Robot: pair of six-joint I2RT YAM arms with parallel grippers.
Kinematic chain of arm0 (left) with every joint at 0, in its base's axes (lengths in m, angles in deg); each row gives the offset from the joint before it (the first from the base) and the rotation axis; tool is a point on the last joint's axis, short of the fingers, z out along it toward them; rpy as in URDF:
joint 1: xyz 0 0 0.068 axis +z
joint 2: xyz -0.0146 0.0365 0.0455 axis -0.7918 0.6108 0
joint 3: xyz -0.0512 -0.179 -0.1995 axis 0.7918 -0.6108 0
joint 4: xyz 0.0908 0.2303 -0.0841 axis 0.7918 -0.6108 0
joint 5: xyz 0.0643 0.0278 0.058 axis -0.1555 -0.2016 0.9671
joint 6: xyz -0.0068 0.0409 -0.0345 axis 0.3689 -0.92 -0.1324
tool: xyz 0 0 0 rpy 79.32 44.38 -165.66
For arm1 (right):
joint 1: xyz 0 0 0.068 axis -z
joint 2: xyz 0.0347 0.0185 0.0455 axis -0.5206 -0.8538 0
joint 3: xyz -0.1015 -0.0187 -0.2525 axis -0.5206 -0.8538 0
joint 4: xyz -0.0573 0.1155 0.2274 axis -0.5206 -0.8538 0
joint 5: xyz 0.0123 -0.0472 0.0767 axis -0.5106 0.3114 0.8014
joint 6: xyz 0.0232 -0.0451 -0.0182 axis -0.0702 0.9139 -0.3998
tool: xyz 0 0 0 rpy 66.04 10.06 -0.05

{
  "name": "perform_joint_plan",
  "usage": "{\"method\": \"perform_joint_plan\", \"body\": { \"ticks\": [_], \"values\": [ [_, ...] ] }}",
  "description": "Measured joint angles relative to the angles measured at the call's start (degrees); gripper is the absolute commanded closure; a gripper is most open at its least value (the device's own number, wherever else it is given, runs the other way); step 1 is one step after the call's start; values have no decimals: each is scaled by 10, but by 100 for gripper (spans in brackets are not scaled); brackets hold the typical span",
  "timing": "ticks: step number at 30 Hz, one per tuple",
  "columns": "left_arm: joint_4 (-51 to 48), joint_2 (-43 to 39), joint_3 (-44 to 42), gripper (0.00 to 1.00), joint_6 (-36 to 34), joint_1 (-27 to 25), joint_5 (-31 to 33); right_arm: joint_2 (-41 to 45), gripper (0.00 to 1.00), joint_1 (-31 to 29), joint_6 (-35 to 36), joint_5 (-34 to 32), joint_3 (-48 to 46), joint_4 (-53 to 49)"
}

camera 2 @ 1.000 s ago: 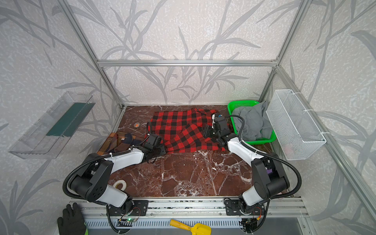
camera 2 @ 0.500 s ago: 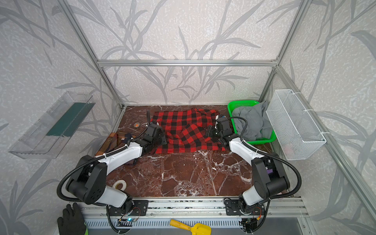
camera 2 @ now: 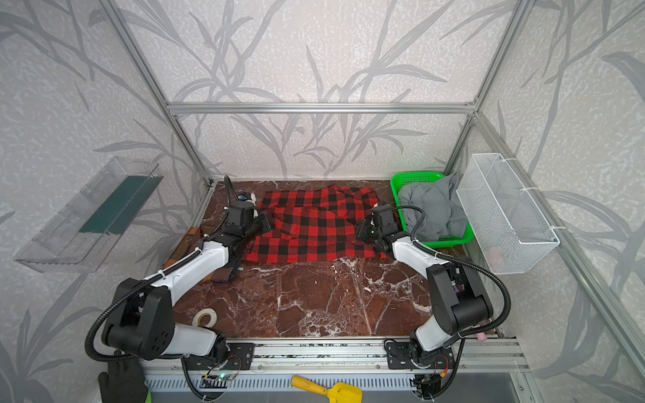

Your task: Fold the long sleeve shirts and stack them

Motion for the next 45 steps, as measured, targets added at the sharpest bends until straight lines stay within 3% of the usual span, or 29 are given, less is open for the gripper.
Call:
{"method": "perform_joint_plan", "body": {
  "ticks": [6,24,39,45],
  "values": [
    [26,19,-9,100,8,13,-38,-15,44,2,0,2,3,1],
    [-25,37,-26,97,89,47,-64,-50,44,2,0,2,4,-2],
    [-83,35,-18,84,104,84,-123,-50,44,2,6,3,15,-17],
    [-106,35,-14,61,114,101,-115,-60,44,2,15,3,19,-22]
  ]
}}
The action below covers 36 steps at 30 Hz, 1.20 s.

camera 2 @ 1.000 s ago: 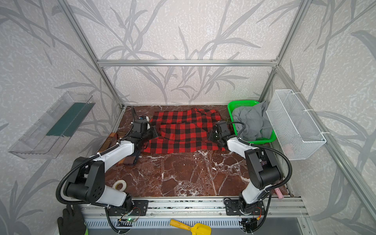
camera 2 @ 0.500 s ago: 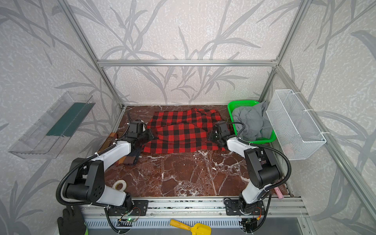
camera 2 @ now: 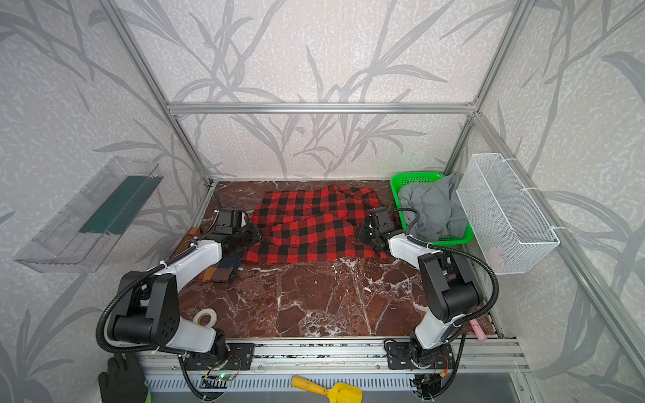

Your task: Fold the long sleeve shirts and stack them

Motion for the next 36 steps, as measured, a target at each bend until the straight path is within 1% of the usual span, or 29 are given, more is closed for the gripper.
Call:
{"method": "perform_joint_plan", "body": {
  "ticks": [3,6,8,10,14,18,22,25,30,36],
  "values": [
    [-9,0,0,55,6,14,3,-16,44,0,1,2,12,-3],
    [-15,-3,0,53,4,22,0,-21,44,0,13,0,17,-16],
    [-15,-8,0,49,7,23,-9,-22,45,0,20,-7,24,-32],
    [-15,-10,0,48,12,18,-15,-24,46,0,26,-15,32,-44],
    [-16,-5,0,47,24,-11,-16,-44,47,-2,33,-30,59,-74],
    [-15,26,0,47,44,-42,-16,-68,47,-7,37,-50,69,-107],
    [-12,67,-8,47,71,-53,-18,-68,47,-9,37,-61,63,-133],
    [-4,80,-29,47,87,-60,-14,-65,47,-10,37,-65,58,-136],
    [27,64,-55,47,102,-79,3,-52,47,-14,37,-67,42,-143],
    [58,14,-116,46,118,-89,17,-5,47,-26,37,-78,-9,-156]
  ]
}}
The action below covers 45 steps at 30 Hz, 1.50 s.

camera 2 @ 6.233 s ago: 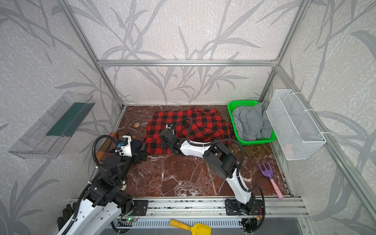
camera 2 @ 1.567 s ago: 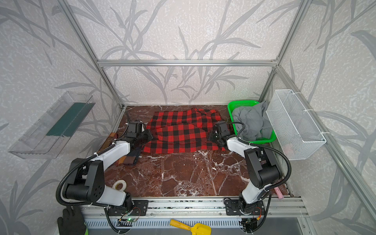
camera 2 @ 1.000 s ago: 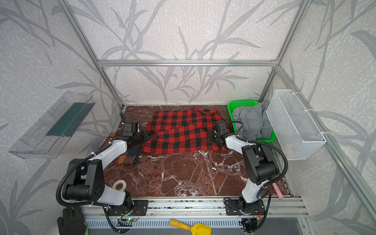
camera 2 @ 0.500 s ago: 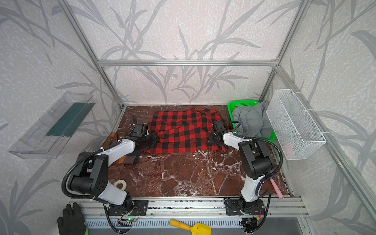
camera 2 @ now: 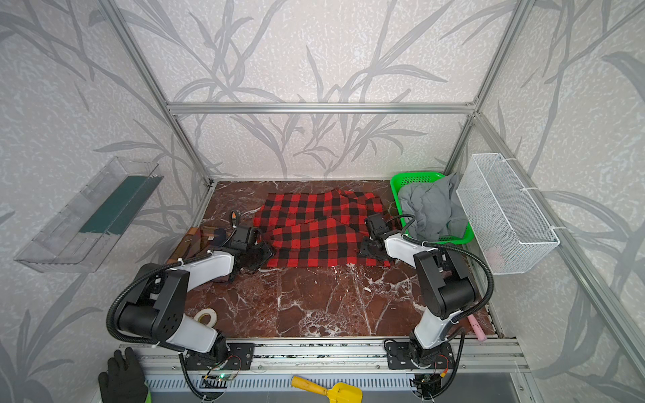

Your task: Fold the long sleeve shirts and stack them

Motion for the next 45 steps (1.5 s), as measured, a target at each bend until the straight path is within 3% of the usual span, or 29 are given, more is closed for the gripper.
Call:
{"method": "perform_joint_plan", "body": {
  "ticks": [6,17,22,28,33,41,45],
  "values": [
    [-21,-90,-72,46,16,-24,20,67,47,-28,-4,-6,-64,-29],
    [-165,-323,-174,43,60,-73,58,185,46,-91,-39,-26,-155,-93],
    [-259,-355,-119,39,33,-74,83,263,41,-93,-24,-37,-127,-196],
    [-303,-351,18,30,-31,-75,116,308,39,-61,37,-66,35,-262],
    [-290,-276,102,31,-84,-76,92,234,40,-17,82,-68,162,-278],
    [-263,7,273,31,-140,-119,47,-21,40,34,105,-64,308,-269],
    [-267,105,340,31,-158,-152,46,-150,39,51,105,-73,400,-280]
  ]
}}
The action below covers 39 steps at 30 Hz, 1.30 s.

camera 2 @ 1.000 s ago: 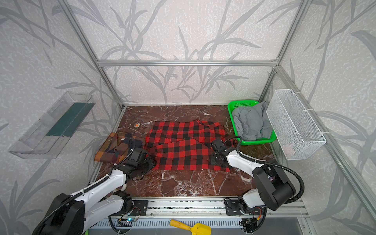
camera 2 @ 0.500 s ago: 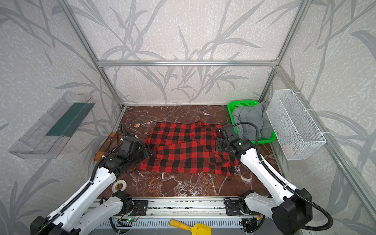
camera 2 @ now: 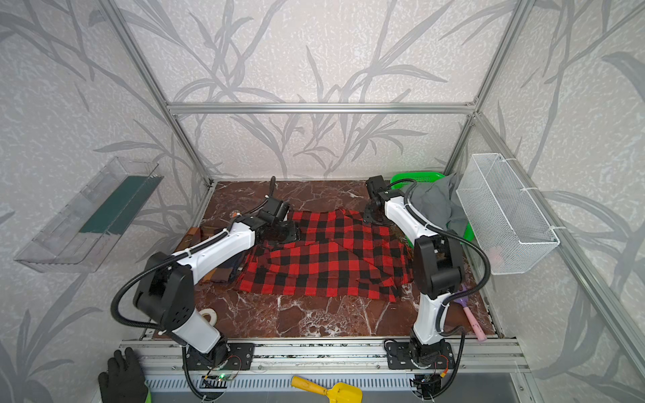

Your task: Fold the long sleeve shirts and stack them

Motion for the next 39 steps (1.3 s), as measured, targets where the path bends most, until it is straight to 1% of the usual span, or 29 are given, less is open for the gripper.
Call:
{"method": "perform_joint_plan", "body": {
  "ticks": [2,5,11,13,16,19,21,22,24,25,26,29,30,34,36,39],
  "values": [
    [-5,44,31,31,-9,-13,0,-63,39,8,0,-2,60,-15],
    [-7,92,60,31,-14,-26,0,-127,38,18,0,-7,126,-28],
    [-3,172,87,32,-11,-40,-3,-203,37,27,0,-17,210,-54],
    [-3,187,87,31,-8,-40,-4,-224,37,27,0,-17,231,-60],
    [5,189,87,32,-3,-40,-7,-241,39,28,0,-16,235,-66],
    [14,189,82,32,4,-43,-12,-245,46,31,0,-4,229,-66],
    [22,187,75,32,8,-43,-11,-245,53,32,1,4,224,-60],
    [29,184,70,32,9,-43,-11,-243,58,33,1,10,220,-53],
    [46,178,56,32,12,-43,-11,-238,72,33,2,21,210,-41],
    [54,176,50,32,14,-43,-11,-236,76,34,2,25,205,-36],
    [62,172,43,32,16,-43,-10,-233,83,34,2,31,199,-31],
    [83,165,26,32,21,-43,-10,-218,98,35,2,49,174,-11],
    [89,162,21,32,23,-43,-10,-211,100,35,1,55,162,-3],
    [113,156,5,32,27,-43,-9,-157,100,30,-3,79,77,39],
    [126,157,0,32,30,-43,-10,-126,100,16,-3,82,38,53],
    [144,158,-4,32,35,-44,-12,-70,100,-29,-3,82,-17,73]
  ]
}}
